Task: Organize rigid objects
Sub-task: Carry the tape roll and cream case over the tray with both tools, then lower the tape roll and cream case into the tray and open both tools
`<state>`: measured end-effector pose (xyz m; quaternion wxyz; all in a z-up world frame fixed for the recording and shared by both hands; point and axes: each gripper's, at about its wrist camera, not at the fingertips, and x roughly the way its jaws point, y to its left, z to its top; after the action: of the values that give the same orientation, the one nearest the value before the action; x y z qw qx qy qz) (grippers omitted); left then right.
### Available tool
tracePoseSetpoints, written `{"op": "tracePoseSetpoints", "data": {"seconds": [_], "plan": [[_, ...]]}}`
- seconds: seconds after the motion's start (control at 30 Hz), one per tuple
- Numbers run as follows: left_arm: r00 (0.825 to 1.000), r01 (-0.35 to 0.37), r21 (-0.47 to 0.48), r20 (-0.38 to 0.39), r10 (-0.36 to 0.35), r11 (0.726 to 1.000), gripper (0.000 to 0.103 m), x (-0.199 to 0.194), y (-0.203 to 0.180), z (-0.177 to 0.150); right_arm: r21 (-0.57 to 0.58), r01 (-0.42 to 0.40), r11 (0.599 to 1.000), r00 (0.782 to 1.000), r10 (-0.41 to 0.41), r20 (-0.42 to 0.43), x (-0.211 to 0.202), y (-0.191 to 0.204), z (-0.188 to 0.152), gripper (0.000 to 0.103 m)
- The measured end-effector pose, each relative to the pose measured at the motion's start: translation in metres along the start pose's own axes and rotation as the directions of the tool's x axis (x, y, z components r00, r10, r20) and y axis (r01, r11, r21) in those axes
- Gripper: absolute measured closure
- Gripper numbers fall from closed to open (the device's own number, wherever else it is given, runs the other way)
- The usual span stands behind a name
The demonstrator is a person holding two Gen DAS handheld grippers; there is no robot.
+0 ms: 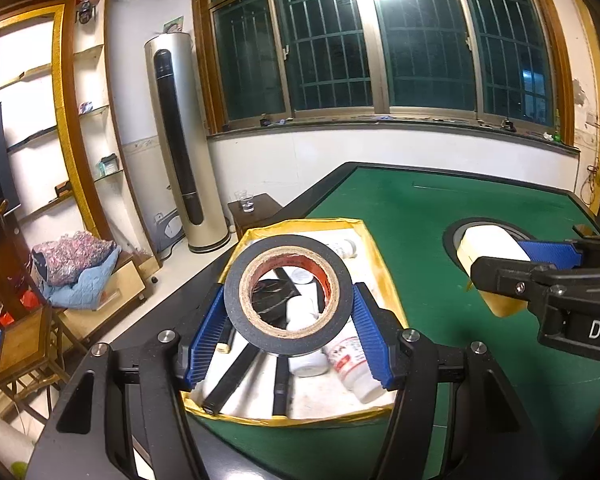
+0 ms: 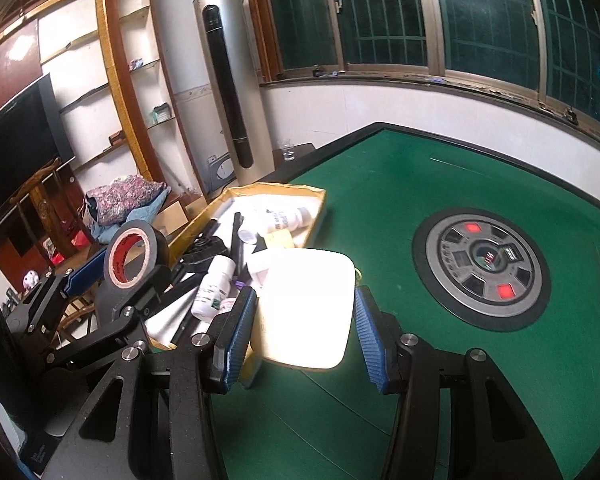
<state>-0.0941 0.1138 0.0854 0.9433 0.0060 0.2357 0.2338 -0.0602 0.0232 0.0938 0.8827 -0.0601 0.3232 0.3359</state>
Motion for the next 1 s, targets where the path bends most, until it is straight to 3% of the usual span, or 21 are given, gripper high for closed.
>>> {"op": "tracePoseSetpoints", "data": {"seconds": [0.63, 1.0], "plan": [[0.996, -0.032, -0.046, -0.089, 0.028, 0.998, 0.041, 0.039, 0.03, -0.014, -0.076, -0.045, 0.996, 0.998, 0.041, -0.057, 0.054, 0.049, 0.024, 0.058], [0.989, -0.03, -0.061, -0.144, 0.021, 0.998, 0.041, 0.058, 0.035, -0.019, -0.084, -0.029, 0.996, 0.993, 0.019, -0.115, 0.085, 0.048, 0.022, 0.058]]}}
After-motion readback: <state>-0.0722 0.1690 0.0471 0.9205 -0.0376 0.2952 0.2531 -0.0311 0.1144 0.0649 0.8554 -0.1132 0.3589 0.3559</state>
